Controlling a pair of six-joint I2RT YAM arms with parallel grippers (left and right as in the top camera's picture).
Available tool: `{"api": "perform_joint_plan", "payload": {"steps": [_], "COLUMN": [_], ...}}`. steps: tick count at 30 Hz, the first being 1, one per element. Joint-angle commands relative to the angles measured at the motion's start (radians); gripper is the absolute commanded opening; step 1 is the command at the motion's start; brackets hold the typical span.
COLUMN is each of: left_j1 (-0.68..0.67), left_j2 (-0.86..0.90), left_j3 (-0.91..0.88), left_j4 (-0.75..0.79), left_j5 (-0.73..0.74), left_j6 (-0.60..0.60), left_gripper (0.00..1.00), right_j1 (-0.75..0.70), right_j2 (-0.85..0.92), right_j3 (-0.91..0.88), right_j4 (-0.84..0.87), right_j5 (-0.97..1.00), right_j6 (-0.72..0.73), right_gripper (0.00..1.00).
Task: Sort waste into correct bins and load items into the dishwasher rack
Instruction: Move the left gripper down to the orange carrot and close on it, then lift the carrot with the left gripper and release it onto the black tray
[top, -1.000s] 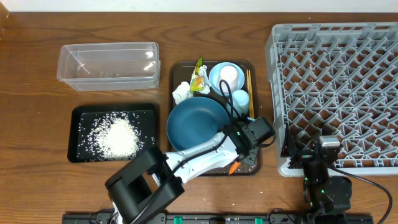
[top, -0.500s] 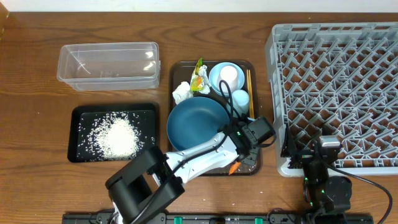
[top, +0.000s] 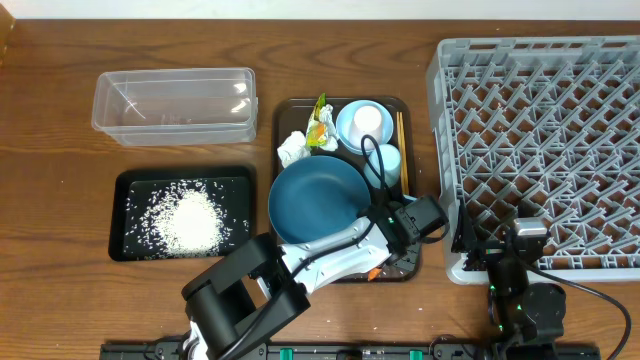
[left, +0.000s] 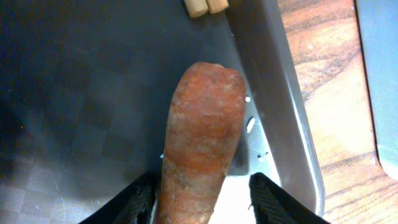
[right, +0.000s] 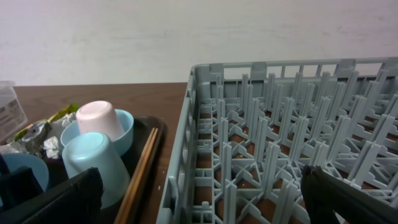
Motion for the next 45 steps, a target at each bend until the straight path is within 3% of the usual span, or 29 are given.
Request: {"api": "perform_joint_plan", "payload": {"steps": [1,7,26,45], "left_j1": [-0.001,-0.001,-0.046,0.061], "left_j2": [0.021,0.016,-0.007,-0.393], "left_j3": [-0.008,-0.008,0.005,0.007], "left_j4": [-0.003,-0.034,-0.072,-0.147], "left_j5": [-0.01,-0.096,-0.14,-0.154], "left_j6": [0.005,0.005,0.005,0.005], "left_gripper": [0.49,0.44,0.25,0.26], "right_j1": [0.025,0.025,0.025,0.025], "right_j2": [0.0,0.0,0.0,0.0], "right_j3": [-0.002,-0.002,-0.002,-0.002], "right_j4": [-0.004,-0.003,-0.004,-0.004], "right_j5": [0.0,0.0,0.0,0.0], "right_j6": [-0.013,-0.013,-0.013,-0.013], "right_gripper": [0.99,0.99,0.99,0.99]}}
